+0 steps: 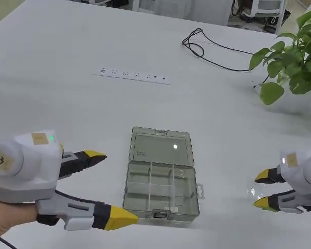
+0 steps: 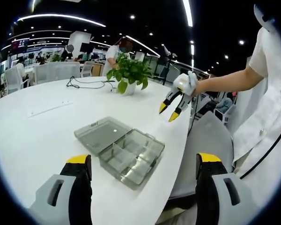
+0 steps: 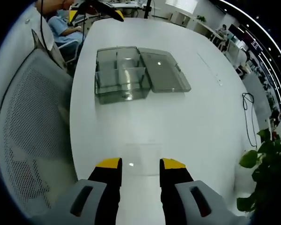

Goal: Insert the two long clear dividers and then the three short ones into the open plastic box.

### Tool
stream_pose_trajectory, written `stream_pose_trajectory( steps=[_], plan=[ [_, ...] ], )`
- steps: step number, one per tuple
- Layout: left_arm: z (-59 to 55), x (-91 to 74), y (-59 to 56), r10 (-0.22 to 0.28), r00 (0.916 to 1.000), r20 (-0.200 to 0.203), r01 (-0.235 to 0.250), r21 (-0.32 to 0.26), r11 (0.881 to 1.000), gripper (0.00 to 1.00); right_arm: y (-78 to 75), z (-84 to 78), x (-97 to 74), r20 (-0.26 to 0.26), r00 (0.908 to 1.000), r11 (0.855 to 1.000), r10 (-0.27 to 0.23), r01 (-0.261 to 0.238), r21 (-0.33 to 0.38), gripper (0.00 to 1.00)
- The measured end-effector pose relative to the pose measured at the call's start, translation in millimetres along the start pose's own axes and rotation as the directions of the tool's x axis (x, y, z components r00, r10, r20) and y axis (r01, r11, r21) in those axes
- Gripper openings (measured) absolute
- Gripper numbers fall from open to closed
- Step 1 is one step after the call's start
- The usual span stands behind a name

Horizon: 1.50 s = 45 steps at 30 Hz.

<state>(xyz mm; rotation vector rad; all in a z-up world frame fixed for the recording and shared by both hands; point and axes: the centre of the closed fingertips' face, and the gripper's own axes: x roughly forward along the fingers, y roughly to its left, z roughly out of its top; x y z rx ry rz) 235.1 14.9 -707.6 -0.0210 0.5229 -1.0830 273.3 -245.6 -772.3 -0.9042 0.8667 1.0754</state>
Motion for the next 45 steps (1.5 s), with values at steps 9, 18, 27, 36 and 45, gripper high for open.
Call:
stream_pose_trajectory(
  steps=[9,18,27,36,45],
  plan=[
    [21.6,8.0,-6.9,-0.014,0.9995,0.029,0.014,-0.008,1.000,0.94,0.6,59.3,-33.3,0.076,0.9942,0.994,-0.076,0.081,-0.068,0.32],
    [45.7,19.3,-14.9,-0.030,0.9954,0.091,0.041,-0.112,0.993,0.90,9.7,109.1,-53.4,0.156,0.9792,0.986,-0.130,0.144,-0.083,0.32],
    [60.8,29.7,-28.0,-0.067,0.9897,0.127,0.093,-0.210,0.973,0.81,20.4,137.3,-62.3,0.176,0.9669,0.966,-0.185,0.212,-0.145,0.32],
    [69.5,42.1,-44.5,-0.115,0.9783,0.172,0.167,-0.328,0.930,0.62,39.3,155.7,-61.0,0.189,0.9641,0.956,-0.186,0.222,-0.191,0.32],
    [72.2,53.1,-54.6,-0.148,0.9689,0.199,0.220,-0.420,0.881,0.48,48.2,171.1,-62.5,0.213,0.9594,0.954,-0.185,0.227,-0.195,0.32]
  ],
)
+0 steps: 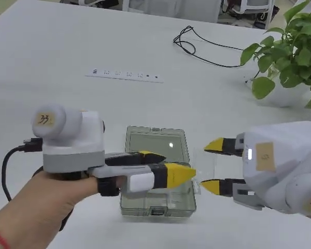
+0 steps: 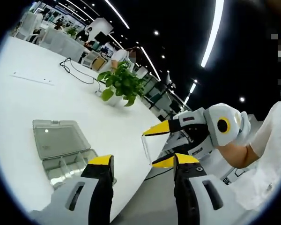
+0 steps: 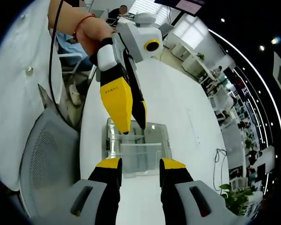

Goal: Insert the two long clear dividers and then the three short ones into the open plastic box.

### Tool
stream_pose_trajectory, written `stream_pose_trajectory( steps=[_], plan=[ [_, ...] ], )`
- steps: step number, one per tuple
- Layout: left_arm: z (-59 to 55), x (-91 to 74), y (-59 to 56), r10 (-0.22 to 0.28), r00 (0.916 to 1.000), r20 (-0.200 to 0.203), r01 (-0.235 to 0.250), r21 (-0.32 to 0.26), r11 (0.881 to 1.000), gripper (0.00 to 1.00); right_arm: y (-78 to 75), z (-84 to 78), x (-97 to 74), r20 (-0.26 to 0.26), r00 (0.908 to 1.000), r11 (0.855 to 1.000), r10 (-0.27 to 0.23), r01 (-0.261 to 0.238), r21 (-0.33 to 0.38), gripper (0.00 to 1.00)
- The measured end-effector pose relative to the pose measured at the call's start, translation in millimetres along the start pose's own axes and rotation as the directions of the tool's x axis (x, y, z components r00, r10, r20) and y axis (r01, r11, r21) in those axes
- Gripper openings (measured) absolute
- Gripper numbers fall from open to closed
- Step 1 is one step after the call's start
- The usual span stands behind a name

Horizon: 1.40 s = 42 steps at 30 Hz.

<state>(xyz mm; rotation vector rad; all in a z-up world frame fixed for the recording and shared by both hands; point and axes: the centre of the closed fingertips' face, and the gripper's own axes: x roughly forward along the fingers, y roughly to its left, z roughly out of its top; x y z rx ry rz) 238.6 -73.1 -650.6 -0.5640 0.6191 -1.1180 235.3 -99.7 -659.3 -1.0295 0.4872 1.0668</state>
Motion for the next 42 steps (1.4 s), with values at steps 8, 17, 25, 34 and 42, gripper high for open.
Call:
stream_pose_trajectory(
  steps=[8,17,25,34,42],
  plan=[
    [-4.3,4.8,-6.1,-0.028,0.9996,0.002,0.028,-0.063,0.998,0.36,3.3,13.7,-0.6,0.025,0.9997,1.000,0.000,0.000,0.002,0.32],
    [-13.6,6.9,-9.4,-0.053,0.9983,-0.023,0.051,-0.090,0.995,0.22,7.2,20.5,0.9,0.029,0.9996,1.000,0.004,-0.004,-0.021,0.32],
    [-15.4,6.4,-9.6,-0.061,0.9976,-0.033,0.057,-0.096,0.994,0.13,7.8,22.7,-0.5,0.026,0.9996,0.999,0.006,-0.005,-0.039,0.32],
    [-15.2,7.7,-9.2,-0.070,0.9966,-0.042,0.066,-0.108,0.992,0.05,8.7,22.0,-0.3,0.022,0.9997,0.999,0.013,-0.012,-0.044,0.33],
    [-14.9,8.3,-8.0,-0.079,0.9957,-0.049,0.073,-0.112,0.991,0.00,7.5,21.6,0.7,0.020,0.9997,0.999,0.015,-0.014,-0.048,0.33]
  ],
)
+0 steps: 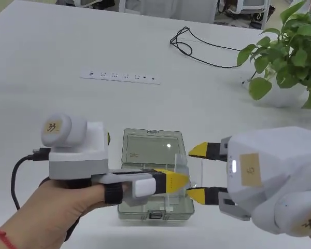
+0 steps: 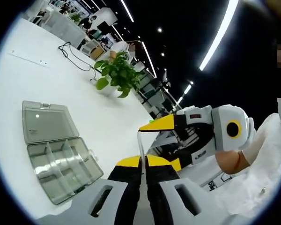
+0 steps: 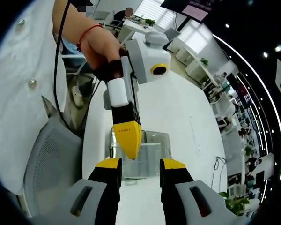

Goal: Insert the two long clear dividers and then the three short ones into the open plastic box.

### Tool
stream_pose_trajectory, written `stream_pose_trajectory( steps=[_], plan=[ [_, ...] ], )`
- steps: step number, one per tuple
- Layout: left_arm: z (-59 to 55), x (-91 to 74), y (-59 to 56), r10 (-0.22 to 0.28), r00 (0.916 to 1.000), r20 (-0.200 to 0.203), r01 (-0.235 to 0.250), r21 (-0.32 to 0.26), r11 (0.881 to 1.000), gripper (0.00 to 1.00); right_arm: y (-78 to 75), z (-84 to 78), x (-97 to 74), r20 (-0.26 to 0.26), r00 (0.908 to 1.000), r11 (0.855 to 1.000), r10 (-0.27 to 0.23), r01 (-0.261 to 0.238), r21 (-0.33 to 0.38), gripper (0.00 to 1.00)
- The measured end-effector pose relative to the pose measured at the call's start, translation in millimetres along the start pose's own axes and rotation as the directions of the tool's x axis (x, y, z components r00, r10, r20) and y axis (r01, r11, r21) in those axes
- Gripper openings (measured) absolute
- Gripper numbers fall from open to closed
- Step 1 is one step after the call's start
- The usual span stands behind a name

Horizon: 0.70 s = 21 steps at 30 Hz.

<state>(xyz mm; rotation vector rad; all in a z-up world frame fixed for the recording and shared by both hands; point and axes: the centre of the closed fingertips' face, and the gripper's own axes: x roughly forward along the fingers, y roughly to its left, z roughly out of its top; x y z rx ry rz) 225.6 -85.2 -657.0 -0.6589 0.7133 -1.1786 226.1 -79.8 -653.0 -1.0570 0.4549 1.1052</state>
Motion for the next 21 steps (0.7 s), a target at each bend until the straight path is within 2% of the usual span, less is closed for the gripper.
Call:
stream_pose_trajectory(
  steps=[11,16,17,19,21],
  plan=[
    [-1.2,0.2,0.7,0.003,1.0000,-0.002,-0.003,0.006,1.000,0.00,0.9,-0.8,1.3,-0.002,1.0000,1.000,0.002,-0.002,-0.004,0.33],
    [-0.1,0.5,2.3,0.014,0.9998,0.011,-0.014,0.008,1.000,0.00,0.1,-1.3,1.5,-0.007,1.0000,1.000,-0.001,0.001,-0.012,0.33],
    [-2.1,-0.8,5.6,0.027,0.9996,-0.001,-0.027,0.027,0.999,0.00,-1.3,-0.7,-0.1,-0.004,1.0000,1.000,-0.001,0.001,-0.008,0.33],
    [-1.7,-3.0,6.5,0.027,0.9996,0.005,-0.027,0.049,0.998,0.00,-1.8,0.2,-3.5,0.008,0.9998,1.000,0.015,-0.016,0.006,0.34],
    [-1.5,-5.2,5.5,0.022,0.9997,0.001,-0.022,0.074,0.997,0.00,-5.8,1.6,-8.1,0.044,0.9986,0.998,0.029,-0.031,0.048,0.35]
  ],
)
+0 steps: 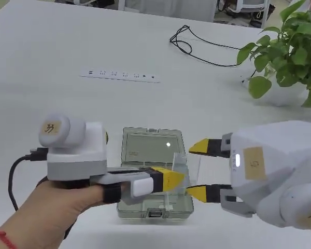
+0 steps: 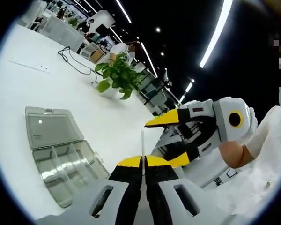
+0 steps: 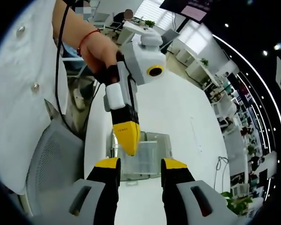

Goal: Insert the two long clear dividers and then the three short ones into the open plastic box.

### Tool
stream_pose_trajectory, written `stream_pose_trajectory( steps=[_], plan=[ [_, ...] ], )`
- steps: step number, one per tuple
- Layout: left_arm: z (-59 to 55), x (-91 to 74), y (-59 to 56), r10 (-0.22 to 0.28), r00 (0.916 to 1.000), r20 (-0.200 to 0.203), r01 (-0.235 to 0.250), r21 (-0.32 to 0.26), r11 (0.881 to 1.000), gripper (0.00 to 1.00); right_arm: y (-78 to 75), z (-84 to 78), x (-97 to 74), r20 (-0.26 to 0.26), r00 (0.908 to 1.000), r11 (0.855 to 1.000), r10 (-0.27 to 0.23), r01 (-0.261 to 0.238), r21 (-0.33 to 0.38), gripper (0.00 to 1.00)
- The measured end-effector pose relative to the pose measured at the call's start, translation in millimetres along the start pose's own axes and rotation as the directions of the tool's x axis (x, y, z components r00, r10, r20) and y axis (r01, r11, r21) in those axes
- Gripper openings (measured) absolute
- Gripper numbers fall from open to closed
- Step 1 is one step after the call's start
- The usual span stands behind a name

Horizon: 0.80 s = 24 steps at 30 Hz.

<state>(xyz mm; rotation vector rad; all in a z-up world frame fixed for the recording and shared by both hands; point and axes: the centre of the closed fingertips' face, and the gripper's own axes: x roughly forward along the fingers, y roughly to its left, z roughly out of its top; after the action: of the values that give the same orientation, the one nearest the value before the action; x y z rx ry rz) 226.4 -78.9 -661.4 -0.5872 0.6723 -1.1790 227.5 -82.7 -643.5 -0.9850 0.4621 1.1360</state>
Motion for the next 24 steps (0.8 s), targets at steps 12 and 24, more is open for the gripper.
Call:
stream_pose_trajectory(
  steps=[12,24],
  plan=[
    [-6.7,-5.9,-20.5,-0.056,0.9942,-0.092,0.085,0.356,0.931,0.00,-3.5,12.9,-23.8,0.232,0.9392,0.928,0.253,-0.304,0.217,0.25],
    [-16.4,-7.6,-39.1,-0.082,0.9824,-0.168,0.165,0.572,0.803,0.00,25.4,20.3,-23.3,0.250,0.8549,0.850,0.455,-0.500,0.164,0.14]
  ],
)
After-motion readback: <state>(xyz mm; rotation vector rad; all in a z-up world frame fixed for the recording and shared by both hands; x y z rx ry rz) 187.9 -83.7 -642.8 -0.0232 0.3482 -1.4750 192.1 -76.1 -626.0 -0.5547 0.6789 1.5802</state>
